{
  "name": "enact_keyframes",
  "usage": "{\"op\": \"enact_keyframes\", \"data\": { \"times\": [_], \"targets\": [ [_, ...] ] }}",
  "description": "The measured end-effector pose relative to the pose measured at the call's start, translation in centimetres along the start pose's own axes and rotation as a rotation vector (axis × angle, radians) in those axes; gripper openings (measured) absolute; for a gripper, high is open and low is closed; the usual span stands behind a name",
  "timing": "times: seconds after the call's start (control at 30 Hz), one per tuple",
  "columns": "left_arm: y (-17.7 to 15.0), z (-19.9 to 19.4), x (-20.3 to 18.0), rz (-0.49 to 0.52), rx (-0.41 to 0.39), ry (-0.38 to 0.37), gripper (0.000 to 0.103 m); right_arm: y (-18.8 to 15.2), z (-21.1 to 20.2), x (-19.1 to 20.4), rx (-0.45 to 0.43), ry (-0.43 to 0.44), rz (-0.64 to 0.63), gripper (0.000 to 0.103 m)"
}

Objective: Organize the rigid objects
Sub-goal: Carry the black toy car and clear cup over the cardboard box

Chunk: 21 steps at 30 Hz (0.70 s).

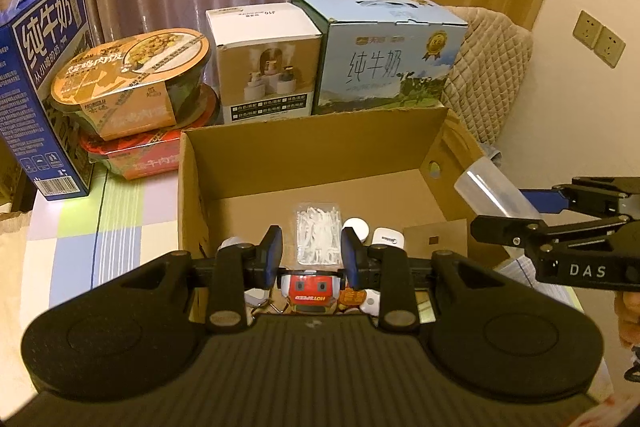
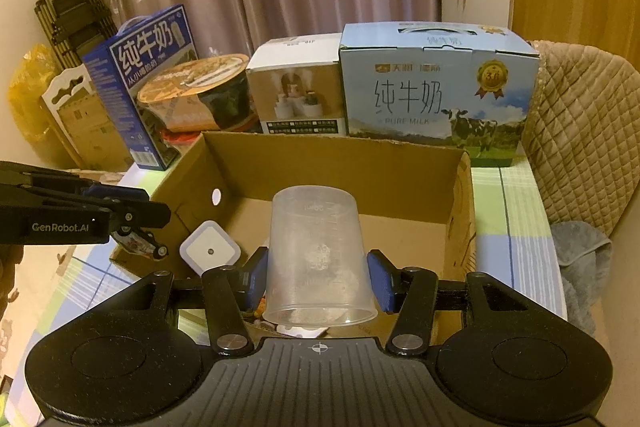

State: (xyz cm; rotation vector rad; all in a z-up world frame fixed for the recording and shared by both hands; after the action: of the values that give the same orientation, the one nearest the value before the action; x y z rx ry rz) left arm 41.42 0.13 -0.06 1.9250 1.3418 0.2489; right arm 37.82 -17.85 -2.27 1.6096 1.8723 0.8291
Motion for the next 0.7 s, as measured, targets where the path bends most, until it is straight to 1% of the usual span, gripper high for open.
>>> {"op": "enact_keyframes", "data": {
  "times": [0.3,0.7],
  "targets": [
    [0.3,1.7,0.7,-0.017,0.015,-0.003,0.026,-0.4,1.4,0.0,0.018,-0.007,-0.008,0.049],
    [0.4,3.6,1.3,-0.024,0.041,0.002,0.027,-0.2,2.6,-0.5,0.03,-0.015,-0.02,0.049]
  ]
}}
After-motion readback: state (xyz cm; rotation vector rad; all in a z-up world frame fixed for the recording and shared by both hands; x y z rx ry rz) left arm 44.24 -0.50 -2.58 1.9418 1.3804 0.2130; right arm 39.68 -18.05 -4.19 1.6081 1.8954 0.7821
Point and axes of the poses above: each gripper's, at about its wrist camera, not at the fingertips, and z roughly the way its jaws point, x to its left, y to its top, the point moved 9 cm from there along z, roughly the way its jaws point, and after that the axes turned 14 degrees about -y, right-handed, at the moved point
